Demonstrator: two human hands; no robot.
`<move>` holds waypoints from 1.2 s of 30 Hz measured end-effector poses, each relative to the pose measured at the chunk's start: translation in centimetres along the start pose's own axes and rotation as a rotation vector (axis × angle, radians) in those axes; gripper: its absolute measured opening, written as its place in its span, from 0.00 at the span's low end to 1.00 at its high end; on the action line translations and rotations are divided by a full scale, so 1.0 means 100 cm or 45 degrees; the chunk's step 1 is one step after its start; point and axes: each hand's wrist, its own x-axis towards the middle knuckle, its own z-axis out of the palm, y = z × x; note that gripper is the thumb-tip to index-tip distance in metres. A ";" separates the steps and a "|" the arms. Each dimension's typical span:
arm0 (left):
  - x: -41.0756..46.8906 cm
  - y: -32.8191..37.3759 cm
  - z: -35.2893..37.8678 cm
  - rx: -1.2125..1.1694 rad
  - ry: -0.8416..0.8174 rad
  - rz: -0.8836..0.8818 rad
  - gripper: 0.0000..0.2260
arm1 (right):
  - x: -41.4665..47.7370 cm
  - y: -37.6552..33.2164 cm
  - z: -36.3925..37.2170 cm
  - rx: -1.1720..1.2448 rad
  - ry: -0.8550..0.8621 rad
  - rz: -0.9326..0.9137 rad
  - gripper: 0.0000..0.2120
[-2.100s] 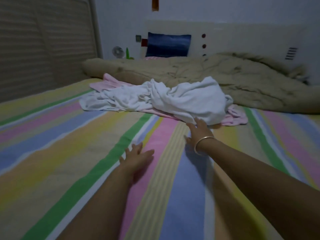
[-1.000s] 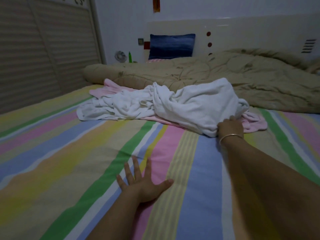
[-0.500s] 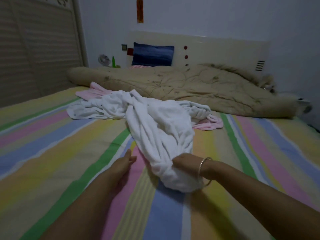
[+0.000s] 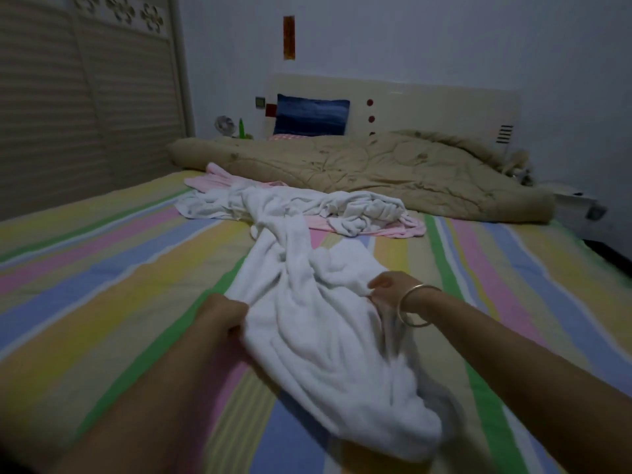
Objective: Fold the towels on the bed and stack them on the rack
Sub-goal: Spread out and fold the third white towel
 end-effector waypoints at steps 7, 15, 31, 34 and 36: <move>-0.004 -0.074 -0.067 0.895 0.560 -0.163 0.13 | -0.011 0.030 0.055 0.292 0.473 0.383 0.38; -0.090 -0.005 0.038 0.465 0.053 0.863 0.19 | 0.021 0.061 0.050 1.178 -0.092 0.444 0.33; -0.166 0.011 0.206 0.567 0.161 1.091 0.08 | -0.131 0.252 -0.094 0.312 0.681 0.625 0.40; -0.170 0.022 0.199 0.531 0.328 1.538 0.05 | -0.146 0.260 -0.064 0.038 0.969 0.252 0.15; -0.179 0.023 0.203 0.607 0.130 1.747 0.11 | -0.151 0.265 -0.048 -0.098 1.023 0.032 0.15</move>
